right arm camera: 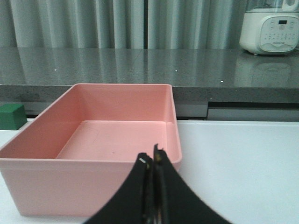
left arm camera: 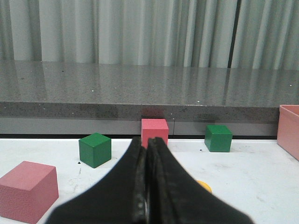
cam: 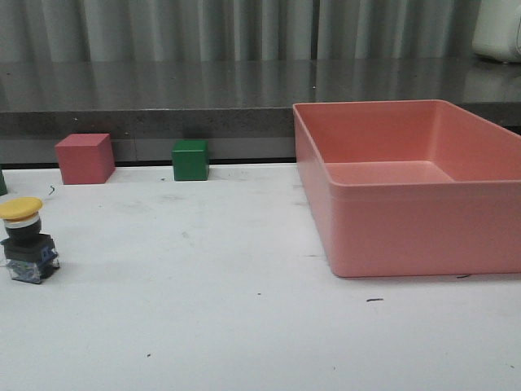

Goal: Place and stand button with both arms

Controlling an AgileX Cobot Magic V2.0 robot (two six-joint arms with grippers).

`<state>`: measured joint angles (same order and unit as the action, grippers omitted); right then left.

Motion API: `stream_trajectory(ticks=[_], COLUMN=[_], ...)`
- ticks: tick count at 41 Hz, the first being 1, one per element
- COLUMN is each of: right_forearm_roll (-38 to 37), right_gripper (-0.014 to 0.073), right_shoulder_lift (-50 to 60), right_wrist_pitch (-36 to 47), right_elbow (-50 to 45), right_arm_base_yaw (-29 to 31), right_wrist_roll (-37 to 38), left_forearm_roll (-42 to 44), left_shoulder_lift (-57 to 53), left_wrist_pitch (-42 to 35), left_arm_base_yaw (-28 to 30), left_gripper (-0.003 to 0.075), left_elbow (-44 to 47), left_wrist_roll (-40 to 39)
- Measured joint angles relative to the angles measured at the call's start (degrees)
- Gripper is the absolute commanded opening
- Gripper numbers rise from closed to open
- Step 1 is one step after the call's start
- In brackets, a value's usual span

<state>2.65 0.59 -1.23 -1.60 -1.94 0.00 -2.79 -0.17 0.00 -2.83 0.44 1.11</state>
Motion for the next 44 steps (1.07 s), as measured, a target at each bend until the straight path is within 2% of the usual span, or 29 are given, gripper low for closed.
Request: stream_trajectory(ticks=[44], right_forearm_roll=[-1.5], right_gripper=[-0.0068], right_shoulder_lift=[0.0], right_wrist_pitch=[0.0], right_elbow=[0.0], right_arm_base_yaw=[0.5], right_wrist_roll=[2.0], left_forearm_roll=[-0.1], left_shoulder_lift=[0.0], left_wrist_pitch=[0.0], left_arm_base_yaw=[0.0], left_gripper=[-0.002], left_elbow=[0.0], left_wrist_roll=[0.0])
